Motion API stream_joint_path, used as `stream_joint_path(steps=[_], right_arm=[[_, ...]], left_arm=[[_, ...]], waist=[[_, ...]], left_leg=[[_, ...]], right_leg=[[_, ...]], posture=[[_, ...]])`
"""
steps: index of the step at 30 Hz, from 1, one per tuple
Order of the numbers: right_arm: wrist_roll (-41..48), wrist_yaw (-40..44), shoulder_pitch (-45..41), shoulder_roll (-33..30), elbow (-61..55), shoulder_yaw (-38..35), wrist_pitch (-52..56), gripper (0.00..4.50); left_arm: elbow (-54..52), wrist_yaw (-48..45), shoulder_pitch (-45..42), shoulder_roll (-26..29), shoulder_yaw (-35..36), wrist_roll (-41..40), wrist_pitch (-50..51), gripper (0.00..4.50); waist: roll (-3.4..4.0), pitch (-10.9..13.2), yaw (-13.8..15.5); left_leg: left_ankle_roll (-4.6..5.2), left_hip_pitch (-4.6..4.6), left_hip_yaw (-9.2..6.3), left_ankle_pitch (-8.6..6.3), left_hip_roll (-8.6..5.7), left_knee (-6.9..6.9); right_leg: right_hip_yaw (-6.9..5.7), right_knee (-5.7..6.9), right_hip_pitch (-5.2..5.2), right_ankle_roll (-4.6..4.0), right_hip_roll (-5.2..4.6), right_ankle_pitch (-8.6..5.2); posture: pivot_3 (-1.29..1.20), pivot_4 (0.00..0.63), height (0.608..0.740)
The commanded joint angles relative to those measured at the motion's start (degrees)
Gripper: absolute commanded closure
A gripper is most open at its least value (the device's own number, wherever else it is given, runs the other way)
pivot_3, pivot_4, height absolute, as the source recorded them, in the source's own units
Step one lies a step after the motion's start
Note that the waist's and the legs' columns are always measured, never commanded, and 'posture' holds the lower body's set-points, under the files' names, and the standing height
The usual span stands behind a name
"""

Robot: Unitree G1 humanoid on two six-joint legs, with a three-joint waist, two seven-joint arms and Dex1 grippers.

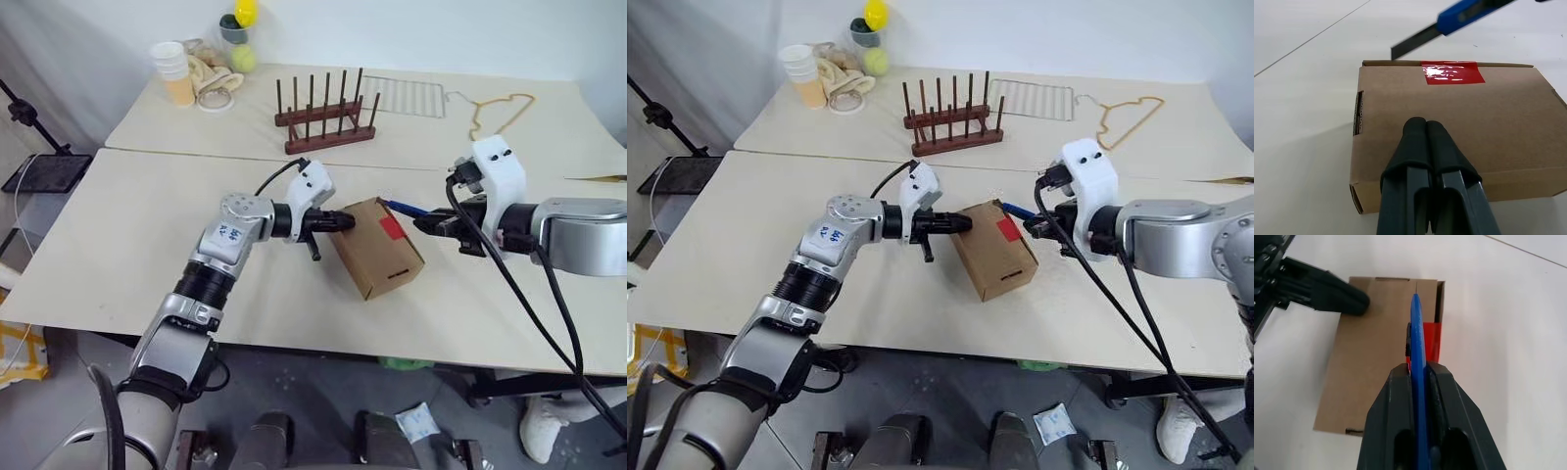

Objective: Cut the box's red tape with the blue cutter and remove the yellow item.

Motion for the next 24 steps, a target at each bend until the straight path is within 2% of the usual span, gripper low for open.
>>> stream_joint_path(steps=[1, 24], right_arm=[[-1.07, -0.56, -1.08, 1.07, 0.24, -2.04, 0.54, 4.42], [-5.26, -2.26, 3.48, 6.50, 0.85, -7.84, 1.53, 4.42]], left_arm=[[-2.77, 0.03, 0.93, -0.26, -0.35, 0.34, 0.86, 4.50], [-6.94, 0.23, 3.37, 0.49, -0.74, 1.01, 5.51, 4.50]], waist=[[0.00, 0.00, 0.00], [0.02, -0.01, -0.09]], left_leg=[[0.00, 0.00, 0.00, 0.00, -0.01, 0.02], [0.00, 0.03, 0.01, 0.00, -0.02, 0.03]], right_leg=[[0.01, 0.02, -0.01, 0.00, 0.00, 0.00], [0.01, 0.20, -0.06, 0.00, -0.01, 0.00]], posture=[[0.00, 0.150, 0.740], [0.00, 0.150, 0.740]])
